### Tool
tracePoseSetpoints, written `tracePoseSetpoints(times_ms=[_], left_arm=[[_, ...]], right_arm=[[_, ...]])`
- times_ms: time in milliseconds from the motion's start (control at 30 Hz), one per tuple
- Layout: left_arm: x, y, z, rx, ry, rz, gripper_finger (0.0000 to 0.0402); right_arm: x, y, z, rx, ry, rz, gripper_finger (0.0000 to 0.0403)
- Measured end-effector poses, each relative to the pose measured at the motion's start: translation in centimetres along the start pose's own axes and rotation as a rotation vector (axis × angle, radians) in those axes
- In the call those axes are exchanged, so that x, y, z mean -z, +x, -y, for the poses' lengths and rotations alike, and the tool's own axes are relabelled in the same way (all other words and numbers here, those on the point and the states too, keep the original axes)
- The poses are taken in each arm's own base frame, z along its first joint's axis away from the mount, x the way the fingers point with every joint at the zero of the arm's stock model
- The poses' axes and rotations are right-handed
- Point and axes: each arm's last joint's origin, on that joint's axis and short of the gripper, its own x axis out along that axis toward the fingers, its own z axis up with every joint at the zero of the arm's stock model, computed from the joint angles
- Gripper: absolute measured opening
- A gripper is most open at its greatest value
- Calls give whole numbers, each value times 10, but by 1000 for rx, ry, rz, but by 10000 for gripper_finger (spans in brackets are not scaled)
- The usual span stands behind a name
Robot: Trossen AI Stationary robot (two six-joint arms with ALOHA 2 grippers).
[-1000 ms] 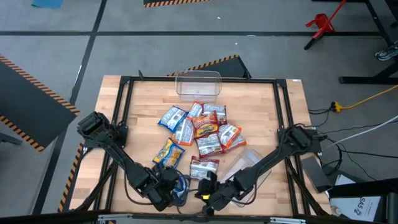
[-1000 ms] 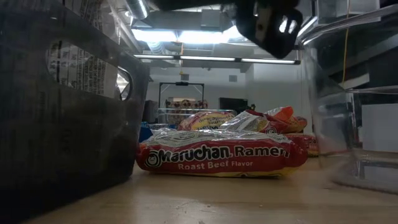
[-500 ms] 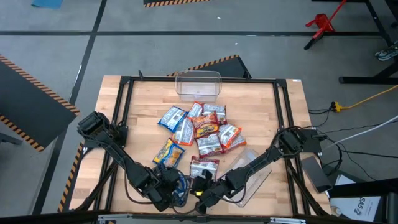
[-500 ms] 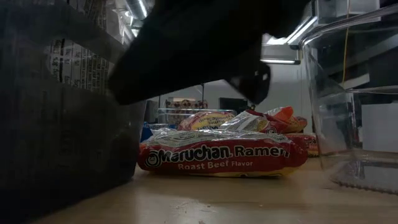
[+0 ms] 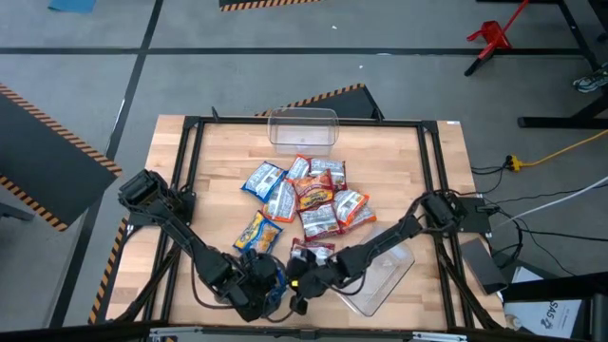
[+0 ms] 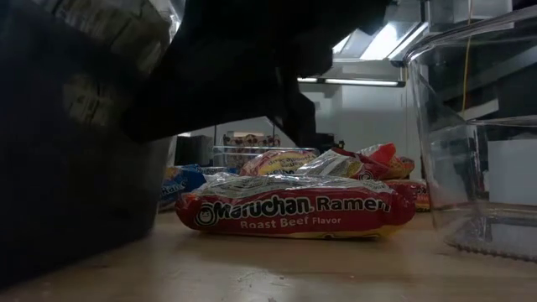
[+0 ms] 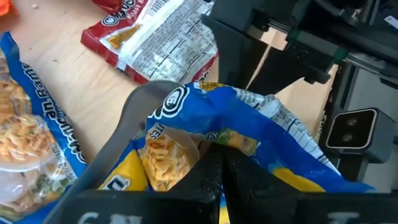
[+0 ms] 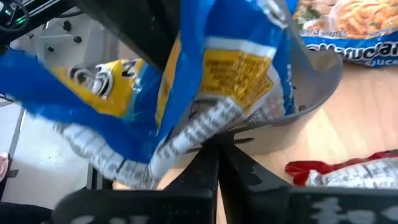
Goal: Sort Maruchan noodles
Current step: Put the blue noodle pack into the black bin
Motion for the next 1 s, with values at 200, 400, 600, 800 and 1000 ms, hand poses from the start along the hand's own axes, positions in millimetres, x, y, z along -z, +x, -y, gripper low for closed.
tracePoseSetpoints(times_ms=[200,400,600,800,1000], left_arm=[[0,0,-1,-12,46,-4,0],[-2,-12,-10,-57,65,-67,0],[-13,-40,-13,-15,44,-26,0],[-24,-75,-30,-42,27,-25,0],[-44,-104,-64,-185,42,26,9]], right_arm=[[-1,0,1,14,1,13,3],[-3,1,2,25,6,31,3],[-3,0,2,26,6,32,3],[-2,0,2,19,3,16,3],[-5,-5,4,17,-7,-33,3]])
